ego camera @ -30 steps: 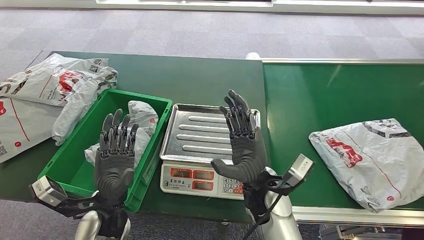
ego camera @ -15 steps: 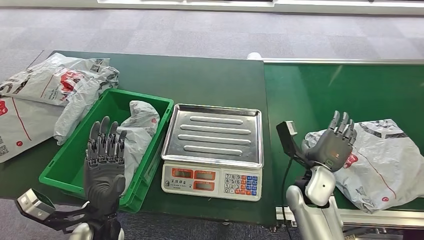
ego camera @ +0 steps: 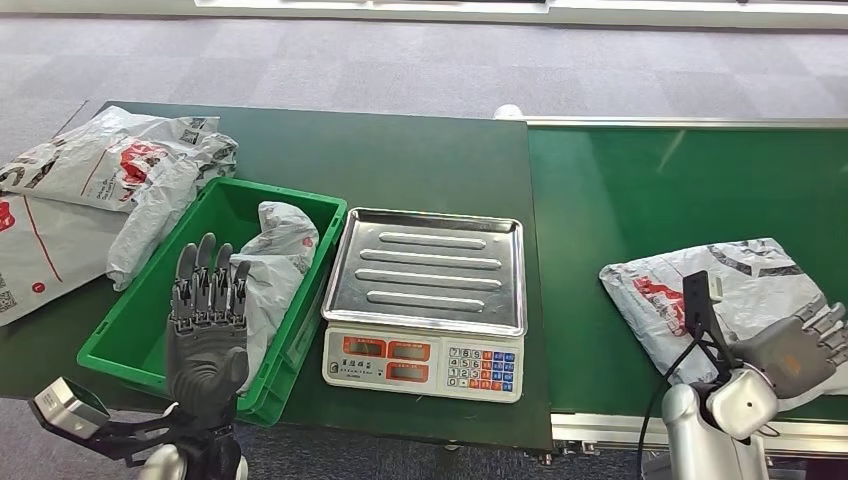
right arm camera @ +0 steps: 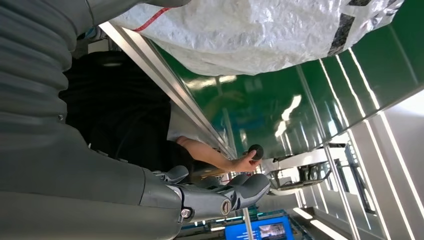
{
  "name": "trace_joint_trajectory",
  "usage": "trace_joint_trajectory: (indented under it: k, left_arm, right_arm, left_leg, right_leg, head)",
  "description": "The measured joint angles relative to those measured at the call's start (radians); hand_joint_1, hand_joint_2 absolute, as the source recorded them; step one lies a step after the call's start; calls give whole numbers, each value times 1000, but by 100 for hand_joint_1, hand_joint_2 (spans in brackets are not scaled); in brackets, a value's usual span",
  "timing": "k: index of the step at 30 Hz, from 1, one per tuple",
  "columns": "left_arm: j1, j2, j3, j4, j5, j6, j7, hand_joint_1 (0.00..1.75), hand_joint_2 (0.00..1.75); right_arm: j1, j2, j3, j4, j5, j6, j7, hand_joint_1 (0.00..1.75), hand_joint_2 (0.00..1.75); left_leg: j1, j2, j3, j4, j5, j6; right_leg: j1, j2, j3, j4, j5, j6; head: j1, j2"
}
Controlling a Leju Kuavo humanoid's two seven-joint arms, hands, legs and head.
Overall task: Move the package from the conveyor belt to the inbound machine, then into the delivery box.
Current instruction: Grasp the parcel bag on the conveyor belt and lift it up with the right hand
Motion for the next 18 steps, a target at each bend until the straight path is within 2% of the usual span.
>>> trace_joint_trajectory:
  k: [2,5,10,13,18]
  left_arm:
    - [0,0,0,1,0,0,0,0,175]
    - [-5,-1,0,1,-3,0,5,0,175]
    - [-18,-5,0,-1,-11,-5,16,0,175]
    - [-18,-13,2,-1,-26,-17,14,0,175]
    - [-21,-32,9,-1,-52,-38,15,0,175]
  right_arm:
    - [-2,-3,-7,8,0,2,15,0,175]
    - [-12,-11,-4,19,0,27,93,0,175]
    - [-41,-21,3,46,1,118,182,0,175]
    - [-47,-11,-20,55,0,208,166,0,175]
    - [-47,40,-90,53,-2,347,80,0,175]
  left_leg:
    - [0,0,0,0,0,0]
    - [0,0,0,0,0,0]
    - [0,0,0,0,0,0]
    - [0,0,0,0,0,0]
    - [0,0,0,0,0,0]
  right_leg:
    - [0,0,0,0,0,0]
    - [0,0,0,0,0,0]
    - [-1,0,0,0,0,0]
    - [-1,0,1,0,0,0]
    - [0,0,1,0,0,0]
  head:
    - [0,0]
    - [0,0]
    - [0,0]
    - [0,0]
    - [0,0]
